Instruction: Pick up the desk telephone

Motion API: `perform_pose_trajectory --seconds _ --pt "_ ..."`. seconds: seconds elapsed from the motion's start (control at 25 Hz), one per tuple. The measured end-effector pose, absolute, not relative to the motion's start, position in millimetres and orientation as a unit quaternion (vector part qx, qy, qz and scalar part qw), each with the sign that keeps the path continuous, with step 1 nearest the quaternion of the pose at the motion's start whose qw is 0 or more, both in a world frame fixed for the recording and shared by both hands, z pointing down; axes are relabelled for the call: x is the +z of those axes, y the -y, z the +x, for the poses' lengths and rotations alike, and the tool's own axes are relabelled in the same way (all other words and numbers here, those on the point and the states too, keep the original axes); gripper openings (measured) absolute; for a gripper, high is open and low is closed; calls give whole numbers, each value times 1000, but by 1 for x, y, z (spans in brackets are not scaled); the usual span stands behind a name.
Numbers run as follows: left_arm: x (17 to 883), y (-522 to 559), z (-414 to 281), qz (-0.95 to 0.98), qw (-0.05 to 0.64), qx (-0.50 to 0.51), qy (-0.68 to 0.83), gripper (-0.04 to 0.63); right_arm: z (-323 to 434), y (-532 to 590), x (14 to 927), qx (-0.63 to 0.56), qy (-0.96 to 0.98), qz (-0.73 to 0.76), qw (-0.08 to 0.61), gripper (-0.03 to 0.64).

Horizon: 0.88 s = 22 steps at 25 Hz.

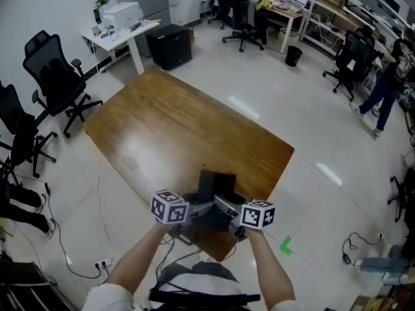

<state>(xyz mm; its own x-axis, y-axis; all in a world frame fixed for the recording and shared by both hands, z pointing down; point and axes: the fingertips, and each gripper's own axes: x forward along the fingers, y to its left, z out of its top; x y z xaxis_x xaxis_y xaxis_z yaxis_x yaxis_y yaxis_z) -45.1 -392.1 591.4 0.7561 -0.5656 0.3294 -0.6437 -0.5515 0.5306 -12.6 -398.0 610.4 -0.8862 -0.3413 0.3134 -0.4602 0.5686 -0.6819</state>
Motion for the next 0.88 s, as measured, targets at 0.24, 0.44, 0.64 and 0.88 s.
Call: perform_pose_trajectory --seconds 0.24,0.44,0.64,0.88 --pt "556 382 -50 888 293 29 354 224 -16 391 576 359 903 227 59 273" --pt "528 370 -52 895 257 26 362 222 -20 381 546 325 919 218 54 273" --pt "502 362 -53 904 225 29 364 222 -22 373 522 305 926 221 33 275" --pt "477 345 -56 912 197 15 359 222 -27 356 492 259 938 227 33 275"
